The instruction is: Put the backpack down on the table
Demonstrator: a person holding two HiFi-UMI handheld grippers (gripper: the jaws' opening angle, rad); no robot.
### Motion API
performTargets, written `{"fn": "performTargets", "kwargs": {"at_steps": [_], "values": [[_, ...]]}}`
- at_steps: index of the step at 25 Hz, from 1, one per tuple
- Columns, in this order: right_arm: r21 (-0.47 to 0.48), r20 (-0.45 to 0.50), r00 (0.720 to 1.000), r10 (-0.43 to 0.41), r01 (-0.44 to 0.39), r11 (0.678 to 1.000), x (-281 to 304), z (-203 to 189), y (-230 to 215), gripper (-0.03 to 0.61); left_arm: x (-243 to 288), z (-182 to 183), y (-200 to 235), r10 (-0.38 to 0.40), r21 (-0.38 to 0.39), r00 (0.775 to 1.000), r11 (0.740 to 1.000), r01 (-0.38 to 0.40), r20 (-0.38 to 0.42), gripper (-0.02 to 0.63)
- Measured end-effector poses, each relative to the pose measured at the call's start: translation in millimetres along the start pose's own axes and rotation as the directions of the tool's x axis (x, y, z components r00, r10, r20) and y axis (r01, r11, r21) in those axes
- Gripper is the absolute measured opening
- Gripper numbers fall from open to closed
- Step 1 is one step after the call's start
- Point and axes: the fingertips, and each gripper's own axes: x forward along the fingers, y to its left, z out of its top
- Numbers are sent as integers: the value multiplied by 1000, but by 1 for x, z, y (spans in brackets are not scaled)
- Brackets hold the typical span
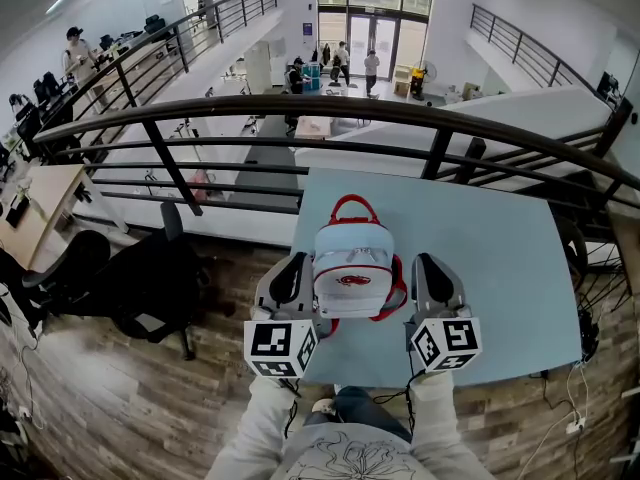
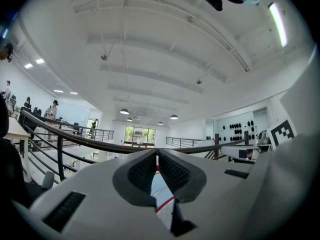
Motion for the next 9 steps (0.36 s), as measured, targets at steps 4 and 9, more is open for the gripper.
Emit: {"fn": "performTargets", "kwargs": {"at_steps": [4,9], "values": [[4,-2,1000,0,0,1000,0,0,-3,31,2,0,-2,1,3,1000,1000,-1,-3,18],[9,-1,1000,5,-5,1000,-1,2,-7,31,3,2,-7,6,2,1000,1000,-6,-2,18]]}}
